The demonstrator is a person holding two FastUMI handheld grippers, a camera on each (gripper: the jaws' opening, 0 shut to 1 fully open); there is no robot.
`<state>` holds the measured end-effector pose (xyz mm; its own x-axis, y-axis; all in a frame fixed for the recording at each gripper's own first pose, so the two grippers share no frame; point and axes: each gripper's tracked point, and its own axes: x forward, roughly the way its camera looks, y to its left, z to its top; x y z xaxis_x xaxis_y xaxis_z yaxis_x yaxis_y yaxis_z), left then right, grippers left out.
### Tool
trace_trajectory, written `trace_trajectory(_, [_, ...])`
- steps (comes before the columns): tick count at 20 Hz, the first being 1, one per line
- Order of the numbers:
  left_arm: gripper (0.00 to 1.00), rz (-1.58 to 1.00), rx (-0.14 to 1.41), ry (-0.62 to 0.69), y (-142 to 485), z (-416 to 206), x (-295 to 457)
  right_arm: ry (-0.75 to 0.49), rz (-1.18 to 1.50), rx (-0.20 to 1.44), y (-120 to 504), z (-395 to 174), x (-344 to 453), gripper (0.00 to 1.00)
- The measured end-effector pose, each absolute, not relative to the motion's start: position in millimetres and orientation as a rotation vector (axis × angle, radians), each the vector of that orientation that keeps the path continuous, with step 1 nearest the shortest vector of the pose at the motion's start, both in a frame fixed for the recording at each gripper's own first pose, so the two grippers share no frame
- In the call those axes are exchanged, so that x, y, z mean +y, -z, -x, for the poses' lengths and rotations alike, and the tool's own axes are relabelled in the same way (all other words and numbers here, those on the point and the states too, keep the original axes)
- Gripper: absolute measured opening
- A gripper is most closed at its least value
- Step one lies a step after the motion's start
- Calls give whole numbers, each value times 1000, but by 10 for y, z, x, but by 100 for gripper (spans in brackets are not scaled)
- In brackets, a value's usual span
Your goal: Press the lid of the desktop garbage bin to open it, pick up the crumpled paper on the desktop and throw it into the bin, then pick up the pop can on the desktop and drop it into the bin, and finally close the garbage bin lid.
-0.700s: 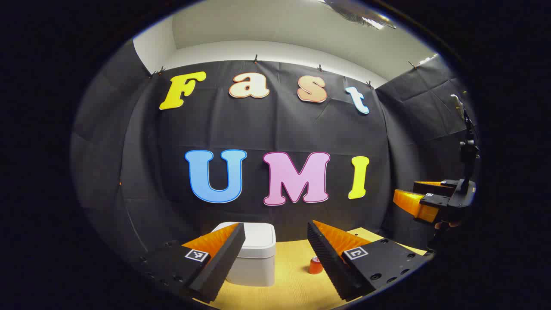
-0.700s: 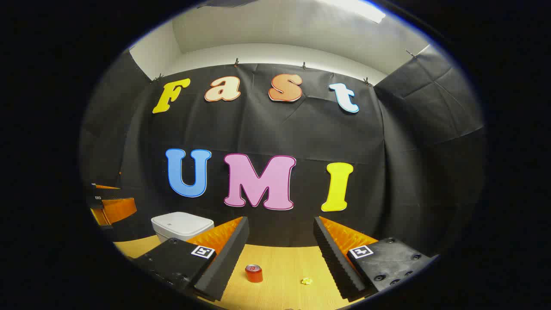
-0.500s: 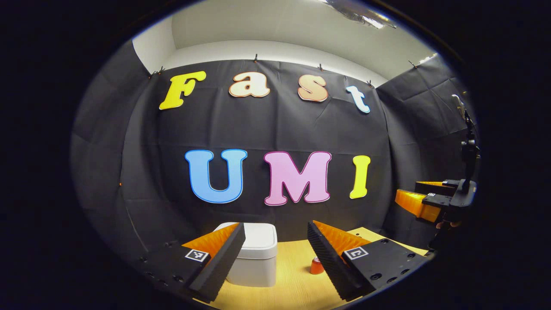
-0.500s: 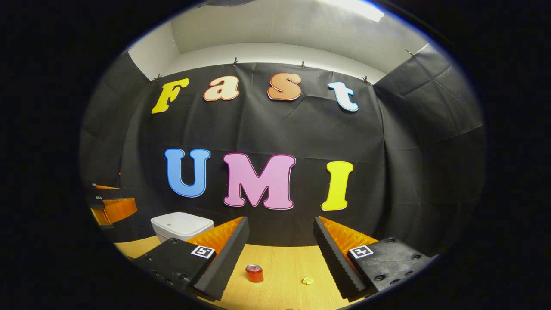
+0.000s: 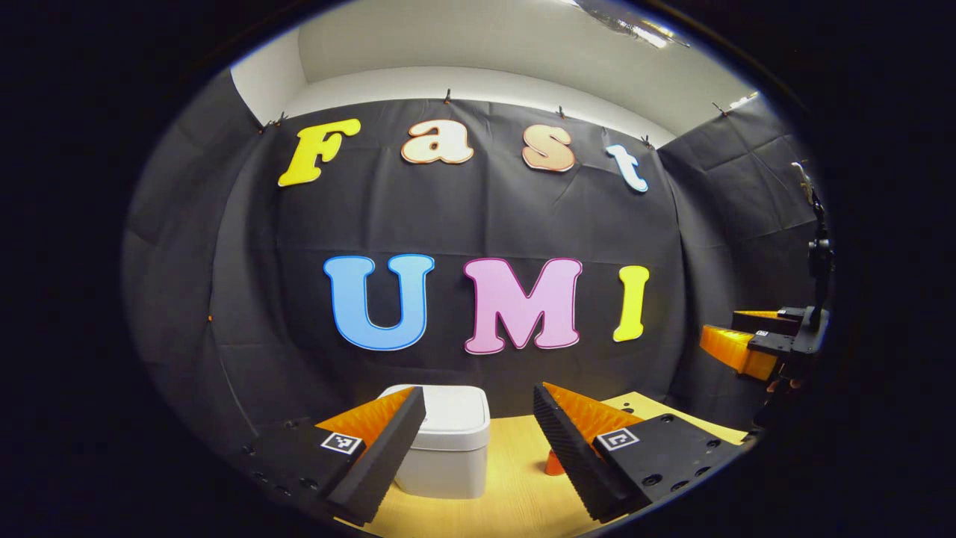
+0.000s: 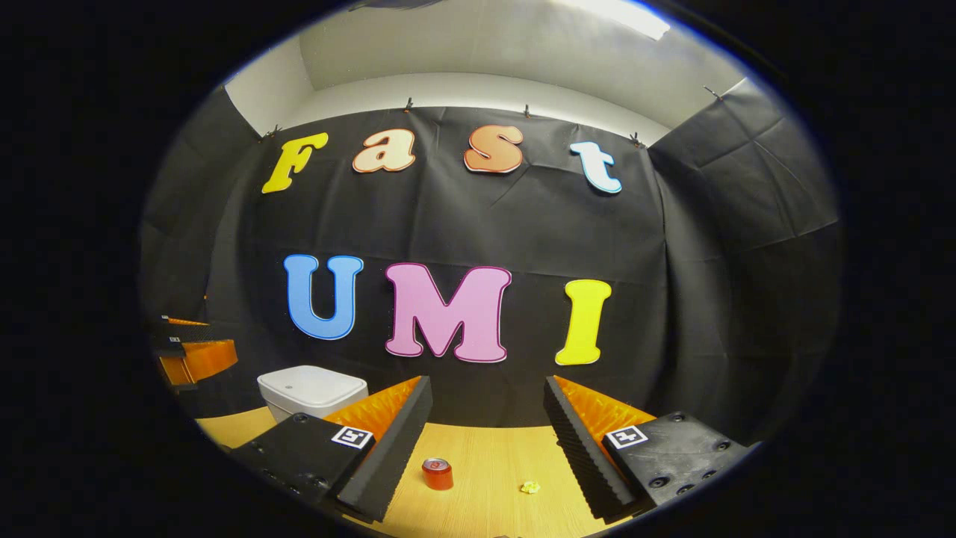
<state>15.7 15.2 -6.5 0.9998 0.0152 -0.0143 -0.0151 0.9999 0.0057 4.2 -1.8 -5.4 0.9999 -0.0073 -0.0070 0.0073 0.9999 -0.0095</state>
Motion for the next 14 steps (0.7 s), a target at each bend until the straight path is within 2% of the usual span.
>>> trace_trajectory(14, [98, 11, 49, -45, 159, -290, 291, -5, -3, 25, 103, -78, 18, 96])
